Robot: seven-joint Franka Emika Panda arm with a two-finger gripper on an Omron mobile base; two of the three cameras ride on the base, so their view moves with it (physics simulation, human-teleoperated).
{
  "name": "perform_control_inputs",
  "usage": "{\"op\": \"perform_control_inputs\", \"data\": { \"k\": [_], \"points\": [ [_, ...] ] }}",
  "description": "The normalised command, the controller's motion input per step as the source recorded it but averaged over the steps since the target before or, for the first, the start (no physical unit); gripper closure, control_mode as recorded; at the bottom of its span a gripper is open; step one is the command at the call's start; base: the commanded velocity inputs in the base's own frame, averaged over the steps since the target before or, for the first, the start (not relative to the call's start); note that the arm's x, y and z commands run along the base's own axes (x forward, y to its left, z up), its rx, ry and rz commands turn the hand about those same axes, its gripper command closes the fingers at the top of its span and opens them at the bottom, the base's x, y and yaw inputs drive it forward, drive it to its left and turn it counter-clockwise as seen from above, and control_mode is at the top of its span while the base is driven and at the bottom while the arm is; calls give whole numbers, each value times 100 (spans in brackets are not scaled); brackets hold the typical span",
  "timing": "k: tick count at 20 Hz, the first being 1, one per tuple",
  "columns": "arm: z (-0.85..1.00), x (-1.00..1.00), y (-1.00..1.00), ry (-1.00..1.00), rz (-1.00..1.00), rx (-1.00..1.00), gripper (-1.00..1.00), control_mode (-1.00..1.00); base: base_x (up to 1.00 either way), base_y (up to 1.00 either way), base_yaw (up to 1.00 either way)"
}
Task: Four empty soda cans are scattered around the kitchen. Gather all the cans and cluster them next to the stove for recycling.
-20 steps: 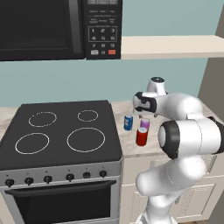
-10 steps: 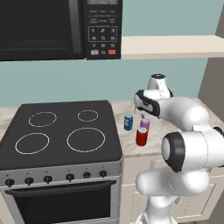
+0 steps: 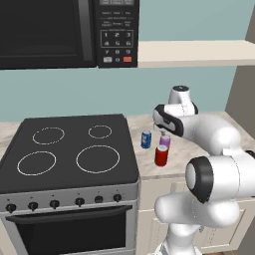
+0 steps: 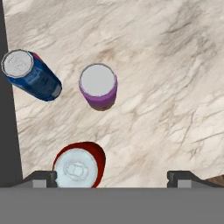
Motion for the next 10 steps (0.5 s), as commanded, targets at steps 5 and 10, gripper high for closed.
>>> {"op": "perform_control_inputs", "data": {
  "k": [5,10],
  "points": [
    [0,0,0,0,0,0,-100,-100,0,0,0],
    [0,0,0,0,0,0,-100,-100,0,0,0]
  ]
}}
